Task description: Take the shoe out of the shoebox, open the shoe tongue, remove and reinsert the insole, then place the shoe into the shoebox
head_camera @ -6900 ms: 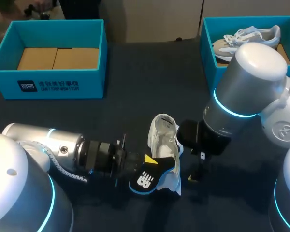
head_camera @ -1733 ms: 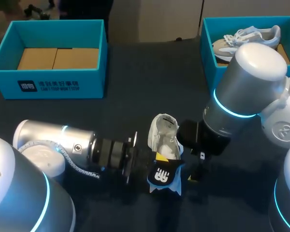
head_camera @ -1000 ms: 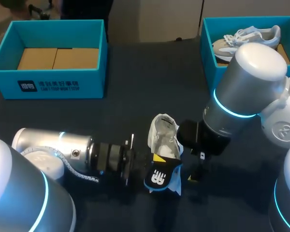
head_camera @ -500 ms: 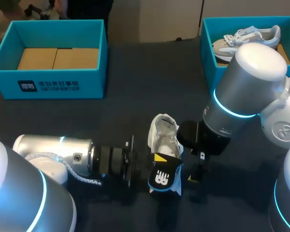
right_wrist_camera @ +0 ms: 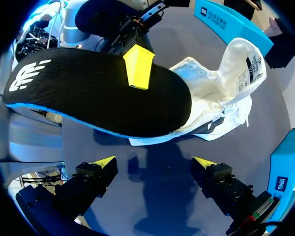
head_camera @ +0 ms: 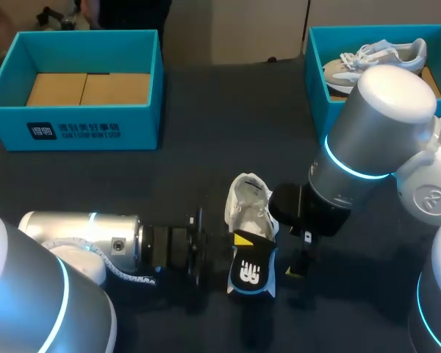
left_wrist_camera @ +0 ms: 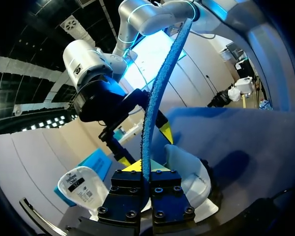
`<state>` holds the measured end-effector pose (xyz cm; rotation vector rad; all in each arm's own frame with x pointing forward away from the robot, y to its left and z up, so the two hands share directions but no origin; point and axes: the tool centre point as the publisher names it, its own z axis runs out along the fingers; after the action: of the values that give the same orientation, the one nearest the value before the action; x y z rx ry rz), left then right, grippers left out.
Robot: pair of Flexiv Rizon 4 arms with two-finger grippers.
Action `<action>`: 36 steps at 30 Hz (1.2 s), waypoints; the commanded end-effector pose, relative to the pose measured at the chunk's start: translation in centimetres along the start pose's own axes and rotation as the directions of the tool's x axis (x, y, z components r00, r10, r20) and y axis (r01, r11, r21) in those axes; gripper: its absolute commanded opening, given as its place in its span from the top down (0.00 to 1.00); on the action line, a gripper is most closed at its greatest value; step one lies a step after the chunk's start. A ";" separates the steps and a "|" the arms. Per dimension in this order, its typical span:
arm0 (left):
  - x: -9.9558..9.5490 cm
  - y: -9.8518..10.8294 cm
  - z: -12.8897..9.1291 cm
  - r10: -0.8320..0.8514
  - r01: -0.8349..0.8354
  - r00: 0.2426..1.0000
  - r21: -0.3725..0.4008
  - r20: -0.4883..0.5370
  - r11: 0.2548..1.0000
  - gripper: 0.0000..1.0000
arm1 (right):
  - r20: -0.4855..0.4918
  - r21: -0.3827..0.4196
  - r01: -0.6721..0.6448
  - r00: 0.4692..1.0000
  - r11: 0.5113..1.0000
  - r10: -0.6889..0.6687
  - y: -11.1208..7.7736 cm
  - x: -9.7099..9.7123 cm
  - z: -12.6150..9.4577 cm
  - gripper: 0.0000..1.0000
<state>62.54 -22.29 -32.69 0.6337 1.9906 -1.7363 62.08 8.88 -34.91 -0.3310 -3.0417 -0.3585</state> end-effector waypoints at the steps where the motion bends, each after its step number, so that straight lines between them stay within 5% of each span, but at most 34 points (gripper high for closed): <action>1: -0.1 0.3 0.5 -0.008 0.008 1.000 -0.015 0.005 1.000 1.00 | 0.002 0.000 0.000 1.000 1.000 0.000 0.0 0.1 0.1 0.00; 36: -1.5 4.3 1.2 -0.021 0.020 1.000 -0.132 -0.011 0.991 1.00 | 0.002 0.000 0.000 1.000 1.000 0.000 0.0 0.1 0.1 0.00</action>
<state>65.80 -22.70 -35.08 0.5798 2.0985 -1.6041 62.08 8.88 -34.91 -0.3310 -3.0418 -0.3585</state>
